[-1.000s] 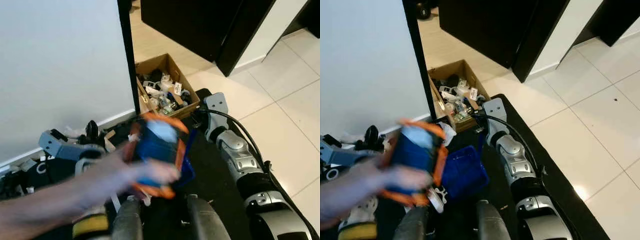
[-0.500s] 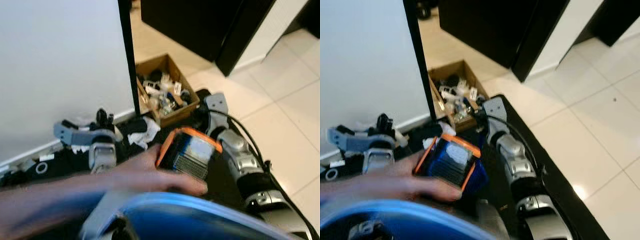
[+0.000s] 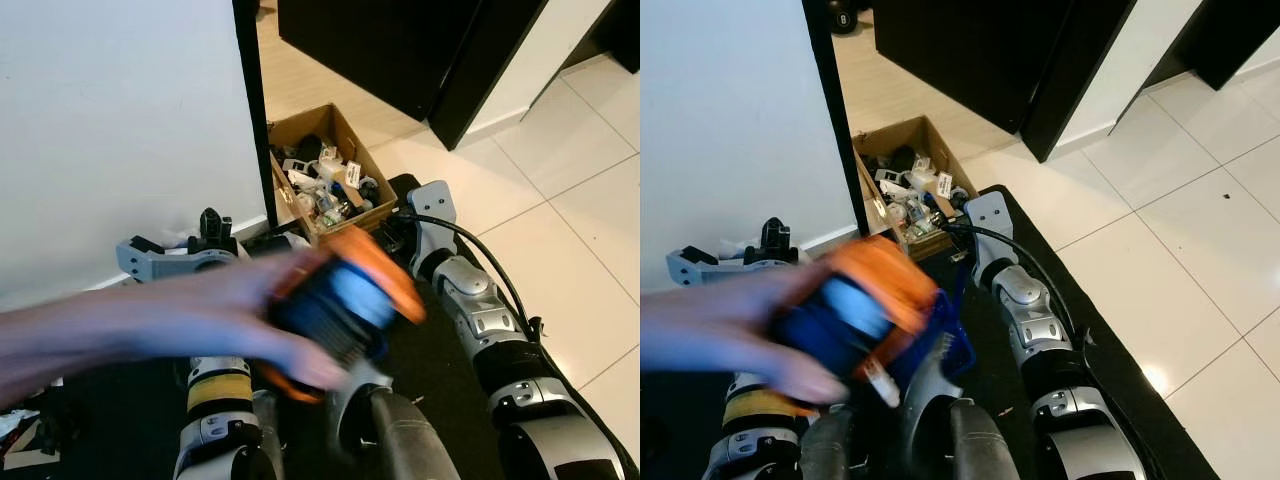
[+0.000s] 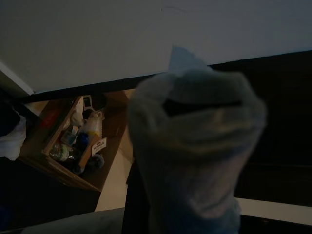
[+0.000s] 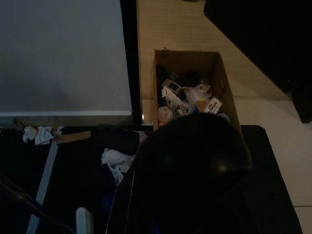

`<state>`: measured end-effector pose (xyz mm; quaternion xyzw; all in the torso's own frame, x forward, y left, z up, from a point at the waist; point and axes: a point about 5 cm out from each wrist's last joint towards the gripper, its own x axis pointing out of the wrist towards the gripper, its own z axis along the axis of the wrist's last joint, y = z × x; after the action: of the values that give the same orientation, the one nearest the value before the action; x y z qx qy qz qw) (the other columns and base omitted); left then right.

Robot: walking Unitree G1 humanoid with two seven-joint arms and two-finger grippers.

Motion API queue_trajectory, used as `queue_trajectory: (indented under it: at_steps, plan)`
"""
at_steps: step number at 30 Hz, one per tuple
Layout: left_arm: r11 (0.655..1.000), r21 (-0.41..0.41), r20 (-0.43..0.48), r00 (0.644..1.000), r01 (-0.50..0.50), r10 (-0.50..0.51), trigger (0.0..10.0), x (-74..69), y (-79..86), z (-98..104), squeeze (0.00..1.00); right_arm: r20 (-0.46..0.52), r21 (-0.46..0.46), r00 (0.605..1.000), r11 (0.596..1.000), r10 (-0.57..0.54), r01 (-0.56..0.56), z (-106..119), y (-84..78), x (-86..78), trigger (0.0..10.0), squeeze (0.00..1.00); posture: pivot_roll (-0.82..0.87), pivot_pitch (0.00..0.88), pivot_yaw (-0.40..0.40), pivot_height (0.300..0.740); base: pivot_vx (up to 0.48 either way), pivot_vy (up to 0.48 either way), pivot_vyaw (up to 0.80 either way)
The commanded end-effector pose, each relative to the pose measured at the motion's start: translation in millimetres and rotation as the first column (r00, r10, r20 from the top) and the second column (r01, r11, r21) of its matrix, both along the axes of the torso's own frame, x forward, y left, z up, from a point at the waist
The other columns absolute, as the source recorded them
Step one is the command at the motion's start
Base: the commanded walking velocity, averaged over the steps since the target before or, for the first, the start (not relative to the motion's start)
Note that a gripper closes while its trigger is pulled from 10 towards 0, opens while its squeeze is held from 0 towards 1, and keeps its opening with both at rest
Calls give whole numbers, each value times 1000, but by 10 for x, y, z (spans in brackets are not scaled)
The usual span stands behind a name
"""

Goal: Sweep floor

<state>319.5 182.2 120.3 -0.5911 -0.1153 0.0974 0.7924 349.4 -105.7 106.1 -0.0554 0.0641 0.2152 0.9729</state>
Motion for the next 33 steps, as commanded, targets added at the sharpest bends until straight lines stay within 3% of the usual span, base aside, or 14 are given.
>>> queue_trajectory:
  at_steps: [1, 7, 15, 22, 25, 27, 29, 33]
  plan:
    - [996, -91, 41, 999, 20, -16, 10000, 13, -182, 49, 0, -113, 17, 993, 1000, 22, -20, -237, 23, -103, 10000, 0, -62, 277, -76, 740, 0, 0, 0]
    - [1000, 16, 90, 996, 20, -22, 10000, 15, -109, 219, 0, -115, 22, 993, 1000, 21, -18, -240, 39, -102, 10000, 0, -56, 277, -71, 740, 0, 0, 0]
    - [998, 47, 245, 969, 28, -39, 10000, -19, 11, 569, 0, -119, 24, 993, 1000, 20, -17, -252, 41, -103, 10000, 0, -46, 275, -71, 740, 0, 0, 0]
    - [992, 106, 291, 952, 62, -91, 10000, -46, -13, 706, 0, -117, 26, 993, 1000, 20, -17, -244, 48, -95, 10000, 0, -41, 278, -69, 740, 0, 0, 0]
    - [971, 225, 293, 945, 77, -143, 10000, -96, -36, 772, 0, -118, 28, 993, 1000, 17, -14, -249, 50, -97, 10000, 0, -39, 281, -65, 740, 0, 0, 0]
    - [971, 225, 293, 945, 77, -143, 10000, -96, -36, 772, 0, -118, 28, 993, 1000, 17, -14, -249, 50, -97, 10000, 0, -39, 281, -65, 740, 0, 0, 0]
    - [936, 345, 271, 948, 68, -168, 10000, -148, -5, 817, 0, -120, 29, 993, 1000, 16, -13, -259, 45, -104, 10000, 0, -33, 284, -65, 740, 0, 0, 0]
    - [918, 395, 254, 955, 43, -154, 10000, -178, 66, 833, 0, -123, 29, 992, 1000, 16, -12, -264, 43, -105, 10000, 0, -28, 283, -65, 740, 0, 0, 0]
